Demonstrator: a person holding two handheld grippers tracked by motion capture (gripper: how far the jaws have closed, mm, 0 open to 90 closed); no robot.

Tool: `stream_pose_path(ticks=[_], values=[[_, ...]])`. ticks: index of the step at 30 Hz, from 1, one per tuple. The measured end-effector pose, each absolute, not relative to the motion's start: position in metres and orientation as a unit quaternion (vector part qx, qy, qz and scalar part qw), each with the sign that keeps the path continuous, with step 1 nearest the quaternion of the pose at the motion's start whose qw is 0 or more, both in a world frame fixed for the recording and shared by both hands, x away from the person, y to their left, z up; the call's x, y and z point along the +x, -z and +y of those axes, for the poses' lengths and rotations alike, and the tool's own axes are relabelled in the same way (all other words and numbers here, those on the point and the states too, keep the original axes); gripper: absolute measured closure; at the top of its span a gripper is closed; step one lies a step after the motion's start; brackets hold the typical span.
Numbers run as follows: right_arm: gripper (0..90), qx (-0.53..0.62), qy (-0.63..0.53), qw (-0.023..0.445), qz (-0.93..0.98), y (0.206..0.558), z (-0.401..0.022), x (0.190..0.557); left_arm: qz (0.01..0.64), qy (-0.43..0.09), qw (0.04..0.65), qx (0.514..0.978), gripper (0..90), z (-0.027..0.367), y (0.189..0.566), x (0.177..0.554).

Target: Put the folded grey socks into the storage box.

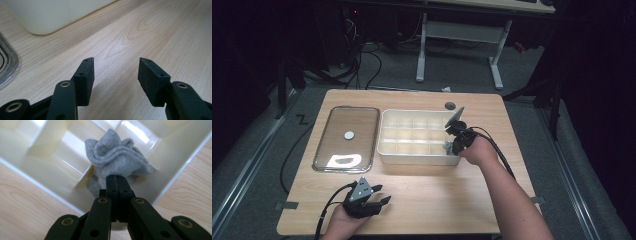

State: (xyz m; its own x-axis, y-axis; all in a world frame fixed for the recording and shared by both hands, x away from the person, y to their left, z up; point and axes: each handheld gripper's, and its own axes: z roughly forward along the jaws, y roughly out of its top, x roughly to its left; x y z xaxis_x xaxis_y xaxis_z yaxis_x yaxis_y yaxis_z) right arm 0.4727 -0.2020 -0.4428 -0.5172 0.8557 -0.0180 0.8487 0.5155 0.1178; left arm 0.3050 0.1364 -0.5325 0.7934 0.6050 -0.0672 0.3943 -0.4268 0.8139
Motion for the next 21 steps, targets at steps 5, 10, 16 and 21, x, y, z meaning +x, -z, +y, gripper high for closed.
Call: stream_pose_path(ticks=[5,10,16,21], values=[[90.0,0.49,-0.031,0.032,0.87,0.46,-0.2,0.475,0.298,-0.118,0.444,0.837,47.7,0.136,0.533,0.305],[90.0,0.492,-0.035,0.033,0.869,0.454,-0.201,0.473,0.299,-0.119,0.444,0.836,47.6,0.136,0.533,0.305],[90.0,0.496,-0.074,0.06,0.863,0.424,-0.202,0.471,0.295,-0.121,0.44,0.839,47.7,0.135,0.533,0.305],[90.0,0.506,-0.061,0.069,0.858,0.434,-0.196,0.479,0.297,-0.121,0.44,0.839,47.7,0.135,0.533,0.305]])
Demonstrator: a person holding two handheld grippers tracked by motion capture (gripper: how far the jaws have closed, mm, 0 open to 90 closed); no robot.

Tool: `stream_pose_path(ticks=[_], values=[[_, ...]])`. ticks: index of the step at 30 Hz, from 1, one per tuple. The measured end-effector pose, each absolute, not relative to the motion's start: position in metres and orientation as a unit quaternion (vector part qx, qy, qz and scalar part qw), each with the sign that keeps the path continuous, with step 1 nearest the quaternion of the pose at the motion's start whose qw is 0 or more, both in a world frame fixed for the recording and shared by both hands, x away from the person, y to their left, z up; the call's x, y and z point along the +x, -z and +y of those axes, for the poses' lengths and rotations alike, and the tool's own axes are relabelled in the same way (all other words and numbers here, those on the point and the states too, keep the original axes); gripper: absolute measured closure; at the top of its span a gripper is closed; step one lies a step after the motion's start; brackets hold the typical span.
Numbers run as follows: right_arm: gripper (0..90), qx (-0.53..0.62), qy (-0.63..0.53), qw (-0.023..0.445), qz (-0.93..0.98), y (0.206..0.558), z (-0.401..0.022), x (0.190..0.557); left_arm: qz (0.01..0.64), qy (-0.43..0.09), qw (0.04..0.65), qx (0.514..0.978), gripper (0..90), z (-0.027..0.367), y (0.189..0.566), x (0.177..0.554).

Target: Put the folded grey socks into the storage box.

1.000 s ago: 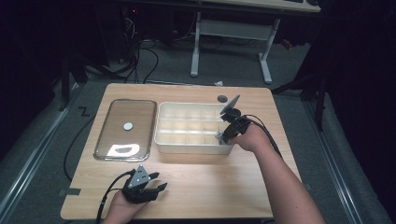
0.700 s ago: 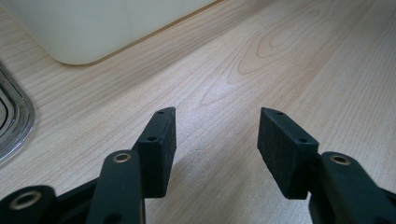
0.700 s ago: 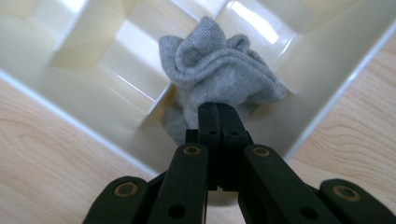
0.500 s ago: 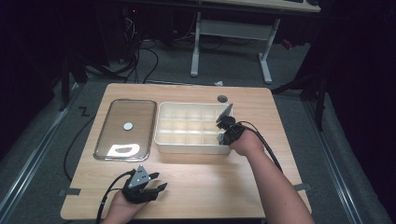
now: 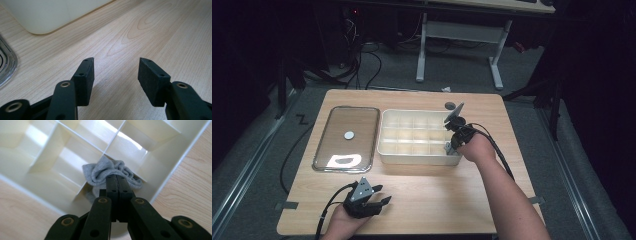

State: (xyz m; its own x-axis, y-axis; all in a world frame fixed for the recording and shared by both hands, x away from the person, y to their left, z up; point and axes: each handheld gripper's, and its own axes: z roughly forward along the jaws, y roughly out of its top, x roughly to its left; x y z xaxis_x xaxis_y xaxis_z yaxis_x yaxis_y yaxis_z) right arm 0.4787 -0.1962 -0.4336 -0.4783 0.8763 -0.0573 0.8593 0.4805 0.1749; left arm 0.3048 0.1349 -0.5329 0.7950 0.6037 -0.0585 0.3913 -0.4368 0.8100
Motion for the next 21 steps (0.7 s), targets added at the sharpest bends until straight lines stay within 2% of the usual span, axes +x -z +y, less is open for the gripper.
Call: stream_pose_path(ticks=[11,21], values=[[90.0,0.502,-0.012,0.047,0.863,0.464,-0.186,0.495,0.295,-0.121,0.437,0.841,47.6,0.135,0.533,0.304],[90.0,0.508,-0.009,0.046,0.86,0.466,-0.184,0.495,0.296,-0.12,0.438,0.84,47.5,0.135,0.533,0.304]])
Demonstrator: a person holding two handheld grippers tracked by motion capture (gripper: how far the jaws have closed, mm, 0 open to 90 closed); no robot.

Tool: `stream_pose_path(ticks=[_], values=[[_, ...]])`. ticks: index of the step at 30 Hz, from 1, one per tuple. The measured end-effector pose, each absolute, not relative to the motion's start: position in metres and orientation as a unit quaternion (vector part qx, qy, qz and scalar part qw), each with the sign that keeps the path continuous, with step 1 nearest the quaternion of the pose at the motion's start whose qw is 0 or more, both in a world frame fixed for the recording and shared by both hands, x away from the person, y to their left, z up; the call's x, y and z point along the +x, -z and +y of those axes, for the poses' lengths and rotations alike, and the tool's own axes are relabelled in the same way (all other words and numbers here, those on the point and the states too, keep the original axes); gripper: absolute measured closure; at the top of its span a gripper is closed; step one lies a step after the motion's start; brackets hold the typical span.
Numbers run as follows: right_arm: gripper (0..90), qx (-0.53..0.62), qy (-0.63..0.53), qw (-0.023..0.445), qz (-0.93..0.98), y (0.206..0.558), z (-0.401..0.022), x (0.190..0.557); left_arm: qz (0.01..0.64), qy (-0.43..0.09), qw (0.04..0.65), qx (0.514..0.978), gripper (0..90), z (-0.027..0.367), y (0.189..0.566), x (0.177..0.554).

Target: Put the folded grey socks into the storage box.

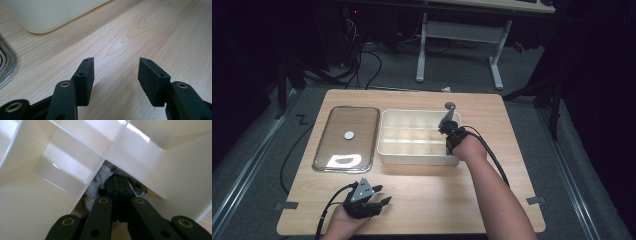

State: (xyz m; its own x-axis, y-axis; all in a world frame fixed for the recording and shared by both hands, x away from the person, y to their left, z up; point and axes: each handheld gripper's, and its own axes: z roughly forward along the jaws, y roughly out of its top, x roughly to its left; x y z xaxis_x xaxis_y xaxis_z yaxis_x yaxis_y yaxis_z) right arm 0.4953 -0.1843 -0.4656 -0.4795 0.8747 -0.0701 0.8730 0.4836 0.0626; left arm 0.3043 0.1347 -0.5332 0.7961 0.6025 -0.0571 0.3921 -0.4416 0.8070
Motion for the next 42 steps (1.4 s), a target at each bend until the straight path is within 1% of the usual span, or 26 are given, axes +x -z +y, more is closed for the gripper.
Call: stream_pose_path(ticks=[8,14,26,31,42], values=[[90.0,0.52,-0.046,0.043,0.852,0.449,-0.194,0.489,0.297,-0.121,0.438,0.84,47.5,0.135,0.533,0.305],[89.5,0.51,-0.079,0.059,0.855,0.433,-0.199,0.482,0.297,-0.121,0.438,0.84,47.5,0.135,0.533,0.305],[78.7,0.507,-0.124,0.071,0.85,0.416,-0.207,0.461,0.297,-0.121,0.438,0.84,47.6,0.134,0.533,0.305],[75.1,0.51,-0.148,0.092,0.842,0.413,-0.213,0.451,0.297,-0.12,0.436,0.841,47.5,0.134,0.533,0.305],[68.2,0.509,-0.22,0.119,0.824,0.415,-0.226,0.417,0.3,-0.121,0.437,0.839,47.3,0.135,0.533,0.305]])
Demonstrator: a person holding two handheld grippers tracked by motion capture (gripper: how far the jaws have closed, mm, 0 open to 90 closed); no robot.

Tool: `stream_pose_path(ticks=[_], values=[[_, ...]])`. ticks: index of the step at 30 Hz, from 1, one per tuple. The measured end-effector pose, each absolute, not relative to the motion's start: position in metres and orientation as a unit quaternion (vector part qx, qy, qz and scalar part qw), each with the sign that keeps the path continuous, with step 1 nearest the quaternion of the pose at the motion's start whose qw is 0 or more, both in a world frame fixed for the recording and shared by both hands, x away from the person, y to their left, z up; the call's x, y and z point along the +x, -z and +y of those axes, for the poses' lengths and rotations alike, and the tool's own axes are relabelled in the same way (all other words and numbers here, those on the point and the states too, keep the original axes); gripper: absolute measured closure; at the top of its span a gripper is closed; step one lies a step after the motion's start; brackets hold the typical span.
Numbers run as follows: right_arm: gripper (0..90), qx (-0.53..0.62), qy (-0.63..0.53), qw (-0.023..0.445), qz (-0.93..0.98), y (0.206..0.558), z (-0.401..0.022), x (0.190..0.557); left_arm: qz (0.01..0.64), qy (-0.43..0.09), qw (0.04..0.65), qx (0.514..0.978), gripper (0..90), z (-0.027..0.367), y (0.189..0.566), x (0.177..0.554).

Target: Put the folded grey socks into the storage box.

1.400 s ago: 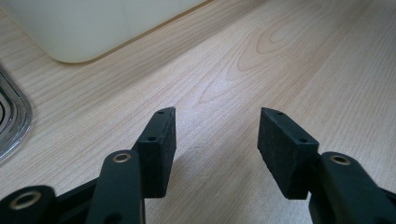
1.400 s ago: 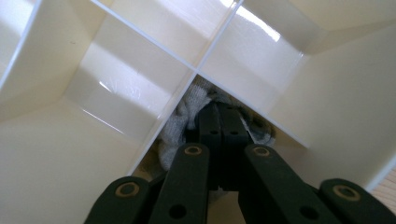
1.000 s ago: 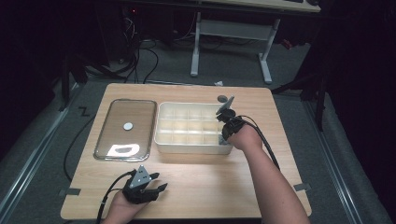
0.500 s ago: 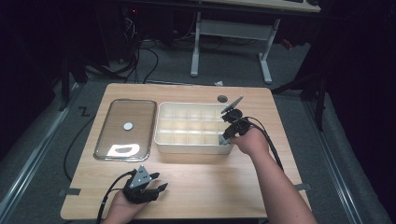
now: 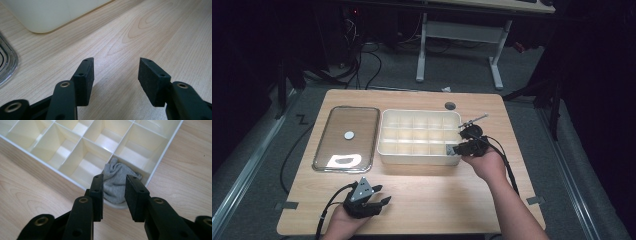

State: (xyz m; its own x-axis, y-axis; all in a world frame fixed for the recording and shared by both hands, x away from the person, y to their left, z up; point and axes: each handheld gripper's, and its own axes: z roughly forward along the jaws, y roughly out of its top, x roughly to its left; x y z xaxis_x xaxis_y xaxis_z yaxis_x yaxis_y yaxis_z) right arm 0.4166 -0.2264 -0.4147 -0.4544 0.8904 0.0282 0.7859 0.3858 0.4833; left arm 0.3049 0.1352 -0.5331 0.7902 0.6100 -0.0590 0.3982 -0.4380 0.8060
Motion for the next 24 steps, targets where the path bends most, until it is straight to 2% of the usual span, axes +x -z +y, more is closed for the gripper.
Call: stream_pose_path(ticks=[13,24], values=[[60.7,0.479,-0.293,0.176,0.808,0.432,-0.234,0.359,0.305,-0.117,0.446,0.833,46.7,0.138,0.533,0.306],[56.6,0.474,-0.349,0.206,0.781,0.481,-0.237,0.311,0.308,-0.112,0.452,0.829,46.8,0.139,0.533,0.307]])
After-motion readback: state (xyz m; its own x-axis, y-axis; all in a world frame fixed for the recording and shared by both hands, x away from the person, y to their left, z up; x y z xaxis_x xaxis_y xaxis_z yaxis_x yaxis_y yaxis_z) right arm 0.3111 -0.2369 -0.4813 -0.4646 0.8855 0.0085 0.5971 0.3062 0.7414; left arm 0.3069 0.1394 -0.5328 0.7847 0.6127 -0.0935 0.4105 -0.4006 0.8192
